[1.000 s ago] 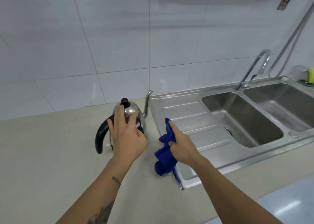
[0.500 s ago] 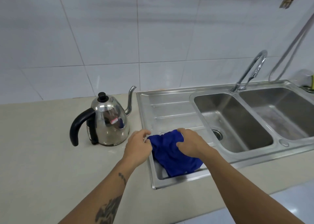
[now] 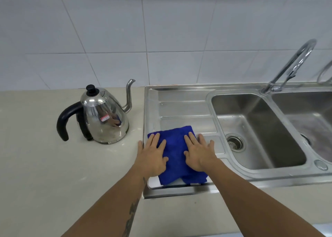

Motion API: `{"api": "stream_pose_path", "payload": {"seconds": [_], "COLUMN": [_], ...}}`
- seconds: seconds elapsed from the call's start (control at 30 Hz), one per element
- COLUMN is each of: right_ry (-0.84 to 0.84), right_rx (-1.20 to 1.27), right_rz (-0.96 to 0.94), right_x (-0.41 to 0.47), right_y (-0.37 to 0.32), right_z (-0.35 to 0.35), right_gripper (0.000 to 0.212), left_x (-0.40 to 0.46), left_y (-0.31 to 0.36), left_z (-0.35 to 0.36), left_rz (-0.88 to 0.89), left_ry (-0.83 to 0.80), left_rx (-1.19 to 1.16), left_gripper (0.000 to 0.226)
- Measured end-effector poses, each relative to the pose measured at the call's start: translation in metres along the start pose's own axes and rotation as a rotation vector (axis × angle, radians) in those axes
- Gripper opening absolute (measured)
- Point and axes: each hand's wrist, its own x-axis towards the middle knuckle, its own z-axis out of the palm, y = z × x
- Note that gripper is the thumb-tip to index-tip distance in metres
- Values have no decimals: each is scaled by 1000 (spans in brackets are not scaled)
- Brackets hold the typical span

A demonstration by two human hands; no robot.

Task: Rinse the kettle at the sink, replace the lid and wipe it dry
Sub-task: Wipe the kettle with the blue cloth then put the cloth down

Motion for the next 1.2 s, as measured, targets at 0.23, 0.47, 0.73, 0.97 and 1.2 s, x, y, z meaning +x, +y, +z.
{"api": "stream_pose_path", "payload": {"seconds": [0.23,0.47,0.73,0.97,1.2], "right_ry": [-7,84,68,54,30], "right_rx": [27,238,490,591,700], "right_rz": [38,-33,-185,-262,-232], "right_x": [2,-6,-13,-12,-8], "right_y": [13,5,-37,-75,-110], "right_z": [3,-21,-51,-64,-76], "right_gripper": [68,68,57,48,59], "left_x": [21,-11,-54,-91,-103], "left_y": [-7,-4,-31,-74,-129], "left_z": [-14,-27,-55,-73,-91], "left_rz": [74,-20,-243,-299,-390], "left_ry": [-4,198,349,568,1015], "left_rx": [54,-432,-908,-1115,-1142], "left_gripper": [66,43,32,31,32]}}
